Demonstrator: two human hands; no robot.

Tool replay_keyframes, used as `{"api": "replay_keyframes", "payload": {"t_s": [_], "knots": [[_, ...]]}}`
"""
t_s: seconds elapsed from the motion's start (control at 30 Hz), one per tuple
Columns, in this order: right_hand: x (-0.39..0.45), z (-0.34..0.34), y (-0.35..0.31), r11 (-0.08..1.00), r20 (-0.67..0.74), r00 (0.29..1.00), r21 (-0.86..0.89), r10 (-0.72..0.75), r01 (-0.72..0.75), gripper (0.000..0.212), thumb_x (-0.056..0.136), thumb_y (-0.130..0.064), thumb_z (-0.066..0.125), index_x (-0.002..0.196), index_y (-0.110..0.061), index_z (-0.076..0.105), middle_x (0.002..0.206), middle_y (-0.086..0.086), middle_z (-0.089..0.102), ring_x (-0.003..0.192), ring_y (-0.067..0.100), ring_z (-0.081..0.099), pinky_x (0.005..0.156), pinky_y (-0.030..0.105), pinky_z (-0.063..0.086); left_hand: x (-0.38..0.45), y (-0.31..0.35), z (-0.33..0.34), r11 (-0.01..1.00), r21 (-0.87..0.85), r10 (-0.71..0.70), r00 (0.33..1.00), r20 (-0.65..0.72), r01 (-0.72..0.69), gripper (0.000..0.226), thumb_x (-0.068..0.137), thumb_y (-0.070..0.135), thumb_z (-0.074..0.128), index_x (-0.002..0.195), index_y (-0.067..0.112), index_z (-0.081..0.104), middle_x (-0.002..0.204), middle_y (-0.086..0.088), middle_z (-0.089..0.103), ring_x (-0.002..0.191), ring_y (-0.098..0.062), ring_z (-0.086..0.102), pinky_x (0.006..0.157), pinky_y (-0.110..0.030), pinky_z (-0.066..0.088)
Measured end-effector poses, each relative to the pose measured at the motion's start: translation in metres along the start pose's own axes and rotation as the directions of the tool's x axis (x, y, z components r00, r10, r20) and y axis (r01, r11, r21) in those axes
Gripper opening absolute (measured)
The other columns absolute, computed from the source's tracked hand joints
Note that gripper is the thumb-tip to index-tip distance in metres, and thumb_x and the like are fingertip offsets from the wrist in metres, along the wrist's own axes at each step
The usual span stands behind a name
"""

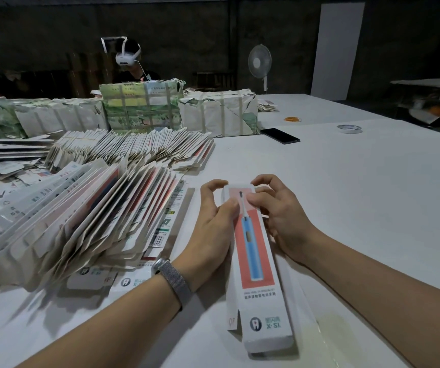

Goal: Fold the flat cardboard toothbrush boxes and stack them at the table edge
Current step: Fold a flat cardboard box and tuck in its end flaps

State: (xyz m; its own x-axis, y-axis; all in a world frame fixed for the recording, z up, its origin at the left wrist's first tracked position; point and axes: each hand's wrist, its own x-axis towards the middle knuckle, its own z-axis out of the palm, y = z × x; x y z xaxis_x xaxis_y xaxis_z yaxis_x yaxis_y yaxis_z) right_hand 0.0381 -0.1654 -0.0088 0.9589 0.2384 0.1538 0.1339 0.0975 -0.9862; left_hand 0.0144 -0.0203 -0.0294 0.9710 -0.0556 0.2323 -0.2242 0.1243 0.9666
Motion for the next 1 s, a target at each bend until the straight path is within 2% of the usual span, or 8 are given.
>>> {"api": "replay_keyframes", "payload": {"t_s": [0.07, 0.2, 0.4, 0.5, 0.6, 0.73, 0.8, 1.0], "knots": [[0.000, -0.001, -0.001, 1.000, 0.010, 1.000, 0.023, 0.007, -0.008, 0.012, 0.099, -0.013, 0.054, 0.092, -0.022, 0.052, 0.090, 0.014, 0.062, 0.072, 0.026, 0.065, 0.063, 0.034, 0.055, 0.000, -0.002, -0.001, 1.000, 0.024, 0.004, 1.000, 0.010, -0.004, 0.018, 0.091, 0.038, 0.049, 0.098, 0.054, 0.046, 0.078, -0.007, 0.074, 0.065, -0.023, 0.072, 0.061, -0.030, 0.058], [0.000, 0.001, -0.001, 1.000, -0.013, 1.000, -0.006, -0.005, 0.005, 0.004, 0.101, -0.020, 0.054, 0.098, -0.020, 0.052, 0.095, 0.017, 0.067, 0.070, 0.027, 0.070, 0.073, 0.040, 0.061, 0.002, -0.005, -0.002, 0.999, 0.030, 0.023, 1.000, 0.001, -0.023, 0.017, 0.092, 0.040, 0.050, 0.101, 0.055, 0.045, 0.080, -0.006, 0.075, 0.067, -0.024, 0.073, 0.062, -0.031, 0.058], [-0.001, 0.002, -0.001, 1.000, -0.053, 0.999, 0.010, 0.010, -0.010, 0.006, 0.102, -0.024, 0.055, 0.099, -0.020, 0.053, 0.090, 0.012, 0.069, 0.068, 0.026, 0.072, 0.067, 0.036, 0.061, 0.003, -0.007, -0.002, 1.000, 0.014, 0.018, 1.000, 0.015, -0.018, 0.027, 0.082, 0.054, 0.059, 0.104, 0.057, 0.045, 0.083, -0.007, 0.076, 0.069, -0.026, 0.075, 0.062, -0.030, 0.059], [0.000, 0.000, 0.001, 0.999, -0.080, 0.997, 0.039, 0.011, -0.008, 0.009, 0.101, -0.023, 0.056, 0.093, -0.019, 0.052, 0.081, 0.007, 0.065, 0.067, 0.022, 0.068, 0.064, 0.033, 0.058, 0.006, -0.008, -0.004, 1.000, 0.023, 0.008, 0.999, 0.038, -0.009, 0.035, 0.074, 0.049, 0.056, 0.107, 0.058, 0.047, 0.082, -0.003, 0.076, 0.068, -0.024, 0.075, 0.060, -0.029, 0.058], [0.001, 0.001, 0.002, 1.000, -0.092, 0.996, 0.023, 0.014, -0.012, 0.009, 0.101, -0.026, 0.056, 0.096, -0.019, 0.053, 0.087, 0.010, 0.068, 0.069, 0.023, 0.070, 0.067, 0.034, 0.060, 0.006, -0.009, -0.005, 1.000, 0.027, 0.007, 0.999, 0.047, -0.008, 0.042, 0.069, 0.046, 0.052, 0.108, 0.060, 0.047, 0.081, -0.002, 0.076, 0.067, -0.023, 0.074, 0.059, -0.029, 0.058], [0.002, 0.003, 0.002, 0.992, -0.143, 0.989, -0.121, -0.037, 0.019, 0.008, 0.100, -0.030, 0.058, 0.107, -0.028, 0.054, 0.104, 0.003, 0.068, 0.077, 0.022, 0.075, 0.064, 0.028, 0.061, 0.005, -0.009, -0.002, 0.999, 0.018, 0.032, 0.999, 0.016, -0.032, 0.034, 0.082, 0.041, 0.053, 0.108, 0.062, 0.046, 0.084, -0.003, 0.076, 0.071, -0.026, 0.075, 0.064, -0.031, 0.059], [0.002, 0.003, 0.002, 0.974, -0.140, 0.986, -0.220, -0.088, 0.055, 0.010, 0.099, -0.030, 0.060, 0.106, -0.032, 0.054, 0.109, -0.002, 0.065, 0.082, 0.020, 0.074, 0.070, 0.030, 0.062, 0.005, -0.008, -0.001, 1.000, -0.006, 0.024, 0.999, -0.021, -0.024, 0.033, 0.085, 0.035, 0.050, 0.107, 0.059, 0.045, 0.081, -0.003, 0.076, 0.068, -0.023, 0.074, 0.061, -0.030, 0.059], [0.002, -0.009, -0.007, 0.877, -0.080, 0.967, -0.446, -0.240, 0.180, 0.025, 0.094, -0.034, 0.067, 0.116, -0.029, 0.057, 0.092, -0.011, 0.063, 0.071, 0.003, 0.069, 0.059, 0.016, 0.053, 0.000, -0.002, 0.002, 0.999, -0.028, 0.016, 0.997, -0.071, -0.018, 0.031, 0.097, 0.035, 0.053, 0.116, 0.054, 0.039, 0.089, -0.009, 0.076, 0.066, -0.024, 0.074, 0.052, -0.029, 0.057]]}}
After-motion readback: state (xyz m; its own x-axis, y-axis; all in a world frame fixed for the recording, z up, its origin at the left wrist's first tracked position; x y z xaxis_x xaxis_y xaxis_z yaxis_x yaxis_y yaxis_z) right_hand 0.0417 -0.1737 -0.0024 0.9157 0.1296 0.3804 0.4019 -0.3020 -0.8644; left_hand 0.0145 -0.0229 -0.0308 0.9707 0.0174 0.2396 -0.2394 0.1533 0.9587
